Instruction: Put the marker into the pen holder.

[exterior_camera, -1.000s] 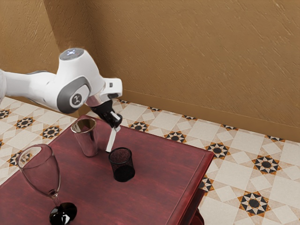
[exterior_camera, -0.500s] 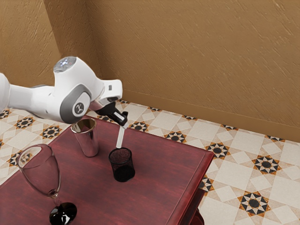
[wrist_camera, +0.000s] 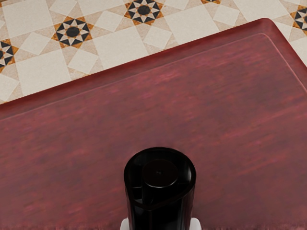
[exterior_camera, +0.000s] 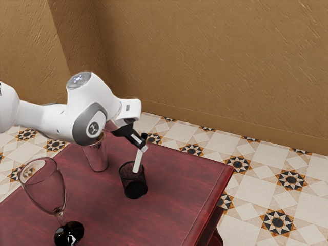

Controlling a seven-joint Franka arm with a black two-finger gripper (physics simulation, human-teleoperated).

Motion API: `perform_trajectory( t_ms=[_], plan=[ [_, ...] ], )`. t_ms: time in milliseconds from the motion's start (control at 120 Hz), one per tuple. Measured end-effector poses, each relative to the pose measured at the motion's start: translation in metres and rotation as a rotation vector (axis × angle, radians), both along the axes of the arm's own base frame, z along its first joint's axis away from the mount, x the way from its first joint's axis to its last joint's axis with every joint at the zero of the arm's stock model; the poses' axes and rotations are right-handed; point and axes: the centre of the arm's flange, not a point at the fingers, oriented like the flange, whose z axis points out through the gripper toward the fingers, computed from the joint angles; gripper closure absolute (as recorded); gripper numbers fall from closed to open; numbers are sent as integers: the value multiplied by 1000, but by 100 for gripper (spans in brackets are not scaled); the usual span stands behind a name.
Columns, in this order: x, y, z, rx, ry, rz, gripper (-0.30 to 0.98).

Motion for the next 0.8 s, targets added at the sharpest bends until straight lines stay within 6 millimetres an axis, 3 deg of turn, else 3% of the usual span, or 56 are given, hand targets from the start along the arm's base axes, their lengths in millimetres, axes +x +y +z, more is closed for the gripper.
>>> perform_trajectory(
  t_ms=[217, 433, 467, 500, 533, 558, 583, 642, 692, 733, 800],
  plan=[
    [-3, 12, -19, 15, 33, 4, 73],
    [0, 22, -25, 26, 62, -8, 30],
    [9, 22, -11, 23, 49, -13, 26],
    [25, 21, 21, 17, 27, -21, 22],
    [46, 19, 71, 25, 5, -36, 19],
    [62, 17, 127, 53, -22, -47, 17],
    [68, 18, 170, 84, -30, -50, 15],
    [59, 25, 231, 136, 1, -46, 11],
    [37, 34, 276, 150, 17, -43, 9],
    [21, 59, 286, 171, 78, 6, 7],
    [5, 118, 270, 187, 207, 134, 5]
  ],
)
